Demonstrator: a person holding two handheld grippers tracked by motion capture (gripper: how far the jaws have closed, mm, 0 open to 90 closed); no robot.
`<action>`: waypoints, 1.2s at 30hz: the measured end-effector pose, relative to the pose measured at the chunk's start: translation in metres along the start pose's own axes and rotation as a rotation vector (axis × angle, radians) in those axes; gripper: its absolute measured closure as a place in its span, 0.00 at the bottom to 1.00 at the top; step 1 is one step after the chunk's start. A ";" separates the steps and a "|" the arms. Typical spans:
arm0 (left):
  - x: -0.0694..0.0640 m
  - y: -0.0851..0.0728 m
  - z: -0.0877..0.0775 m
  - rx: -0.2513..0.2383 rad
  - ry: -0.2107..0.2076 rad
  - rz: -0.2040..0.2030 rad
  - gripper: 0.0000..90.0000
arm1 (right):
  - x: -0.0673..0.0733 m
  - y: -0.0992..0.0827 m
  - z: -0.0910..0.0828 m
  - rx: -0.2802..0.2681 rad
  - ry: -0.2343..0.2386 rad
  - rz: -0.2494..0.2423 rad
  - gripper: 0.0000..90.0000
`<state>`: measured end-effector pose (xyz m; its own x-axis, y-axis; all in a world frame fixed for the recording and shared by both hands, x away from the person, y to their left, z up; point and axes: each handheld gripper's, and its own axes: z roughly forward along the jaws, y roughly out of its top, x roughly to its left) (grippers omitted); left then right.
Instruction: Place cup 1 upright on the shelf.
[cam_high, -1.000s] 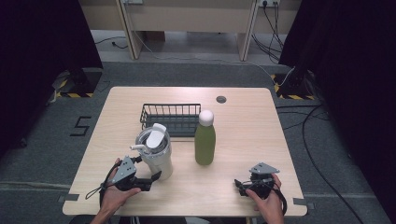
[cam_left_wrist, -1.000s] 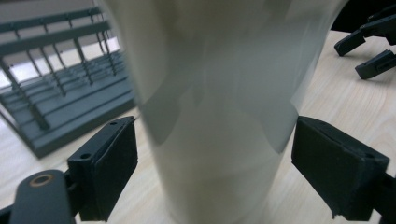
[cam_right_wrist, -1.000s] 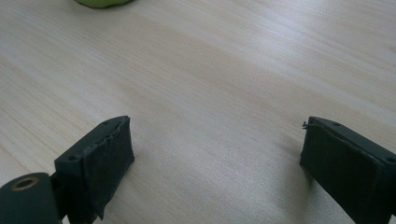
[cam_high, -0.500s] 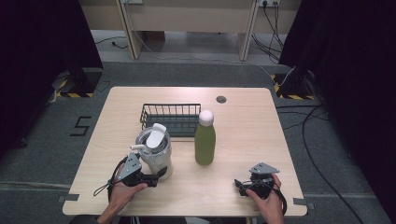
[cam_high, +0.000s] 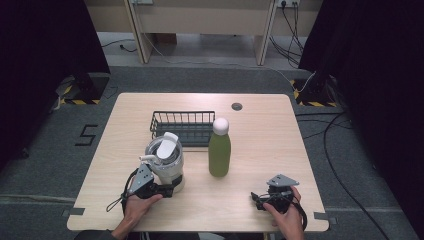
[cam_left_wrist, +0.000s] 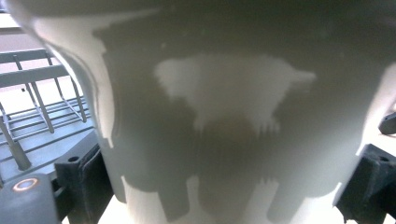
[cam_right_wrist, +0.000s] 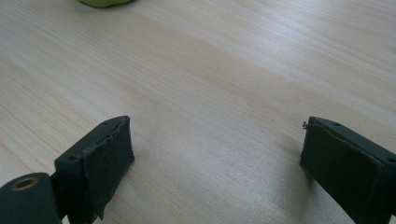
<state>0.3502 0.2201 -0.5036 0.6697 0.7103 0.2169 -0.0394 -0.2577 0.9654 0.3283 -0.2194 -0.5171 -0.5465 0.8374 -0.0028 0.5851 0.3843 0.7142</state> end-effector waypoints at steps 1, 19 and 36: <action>0.000 0.000 0.000 0.000 0.000 0.000 0.11 | 0.000 0.000 0.000 0.000 0.000 0.000 0.10; -0.007 0.006 -0.003 0.013 -0.023 -0.249 0.11 | 0.000 0.000 0.000 -0.001 0.002 -0.001 0.10; 0.004 0.026 0.001 -0.026 -0.021 -0.230 0.11 | 0.000 0.000 0.000 -0.001 0.002 -0.001 0.10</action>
<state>0.3530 0.2154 -0.4781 0.6788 0.7343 -0.0125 0.0974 -0.0731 0.9926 0.3281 -0.2191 -0.5172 -0.5484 0.8362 -0.0021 0.5841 0.3849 0.7146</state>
